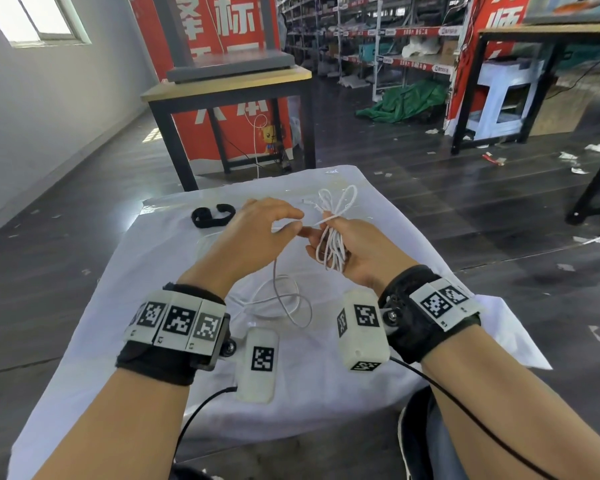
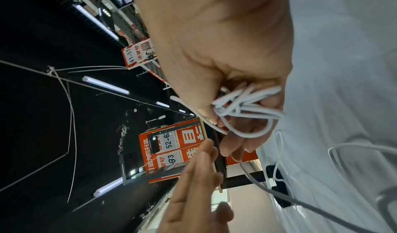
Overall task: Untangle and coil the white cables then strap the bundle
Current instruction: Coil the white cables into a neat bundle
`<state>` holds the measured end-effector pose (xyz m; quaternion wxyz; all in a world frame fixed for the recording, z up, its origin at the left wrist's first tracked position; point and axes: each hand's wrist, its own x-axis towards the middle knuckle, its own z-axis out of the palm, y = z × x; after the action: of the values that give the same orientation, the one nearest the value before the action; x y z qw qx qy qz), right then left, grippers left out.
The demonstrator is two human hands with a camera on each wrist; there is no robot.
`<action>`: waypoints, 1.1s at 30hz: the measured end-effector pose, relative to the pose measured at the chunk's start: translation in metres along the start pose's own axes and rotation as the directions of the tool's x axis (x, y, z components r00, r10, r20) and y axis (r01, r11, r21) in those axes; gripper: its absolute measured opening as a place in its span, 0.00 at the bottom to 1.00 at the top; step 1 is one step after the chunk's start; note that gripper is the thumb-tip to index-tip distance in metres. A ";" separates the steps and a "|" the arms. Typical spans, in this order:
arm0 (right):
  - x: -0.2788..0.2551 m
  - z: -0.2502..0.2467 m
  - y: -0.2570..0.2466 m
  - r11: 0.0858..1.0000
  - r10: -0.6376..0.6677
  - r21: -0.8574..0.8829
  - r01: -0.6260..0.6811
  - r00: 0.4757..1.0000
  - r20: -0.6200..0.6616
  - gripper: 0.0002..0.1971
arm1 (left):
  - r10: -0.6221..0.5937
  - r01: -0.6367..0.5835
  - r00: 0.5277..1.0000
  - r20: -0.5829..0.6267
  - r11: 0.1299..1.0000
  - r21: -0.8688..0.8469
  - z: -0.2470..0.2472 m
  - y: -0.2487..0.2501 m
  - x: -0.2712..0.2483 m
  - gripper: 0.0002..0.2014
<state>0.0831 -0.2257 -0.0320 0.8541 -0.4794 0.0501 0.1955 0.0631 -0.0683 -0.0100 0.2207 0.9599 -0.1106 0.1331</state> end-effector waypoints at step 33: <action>0.000 0.003 0.010 0.869 0.038 -0.475 0.138 0.939 0.342 0.20 | -0.498 0.292 0.856 0.138 0.247 -0.924 -0.009 -0.013 0.003 0.09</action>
<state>0.0791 -0.2186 -0.0387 0.7042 -0.6409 -0.1621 0.2592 0.0678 -0.0527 -0.0063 0.7538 0.6450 0.1007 0.0751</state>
